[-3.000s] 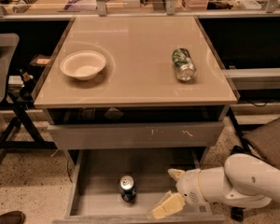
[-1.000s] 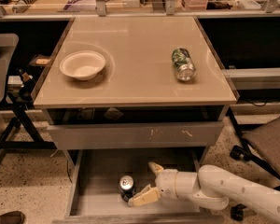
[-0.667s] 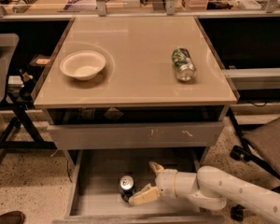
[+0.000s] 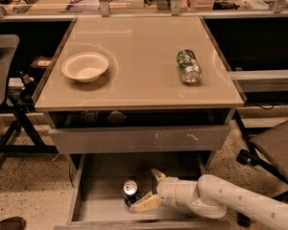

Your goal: Pick pepsi can from middle drawer and place on counter

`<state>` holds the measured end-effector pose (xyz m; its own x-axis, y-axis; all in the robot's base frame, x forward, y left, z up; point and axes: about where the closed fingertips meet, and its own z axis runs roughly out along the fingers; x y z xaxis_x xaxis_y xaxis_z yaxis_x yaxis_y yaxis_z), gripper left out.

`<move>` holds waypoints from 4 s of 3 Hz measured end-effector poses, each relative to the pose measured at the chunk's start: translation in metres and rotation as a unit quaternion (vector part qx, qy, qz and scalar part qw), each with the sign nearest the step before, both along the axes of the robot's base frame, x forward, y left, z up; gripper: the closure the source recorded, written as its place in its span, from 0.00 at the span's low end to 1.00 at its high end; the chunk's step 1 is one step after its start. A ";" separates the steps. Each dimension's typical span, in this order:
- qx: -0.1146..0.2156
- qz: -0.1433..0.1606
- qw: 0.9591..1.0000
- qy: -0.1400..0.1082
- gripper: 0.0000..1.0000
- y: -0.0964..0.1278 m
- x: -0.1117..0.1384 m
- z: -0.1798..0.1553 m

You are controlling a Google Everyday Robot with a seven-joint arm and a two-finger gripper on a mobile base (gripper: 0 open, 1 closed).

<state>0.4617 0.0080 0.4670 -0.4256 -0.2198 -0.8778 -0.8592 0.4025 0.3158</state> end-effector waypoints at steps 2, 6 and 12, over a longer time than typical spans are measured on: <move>0.009 0.005 0.999 -0.034 0.00 0.012 -0.003 -0.011; 0.034 0.021 0.999 -0.031 0.00 0.063 0.005 -0.044; 0.040 0.025 0.999 -0.025 1.00 0.072 0.005 -0.044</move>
Offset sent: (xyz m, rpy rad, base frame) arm -0.0012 0.0170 -0.0184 0.0323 -0.1088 0.0094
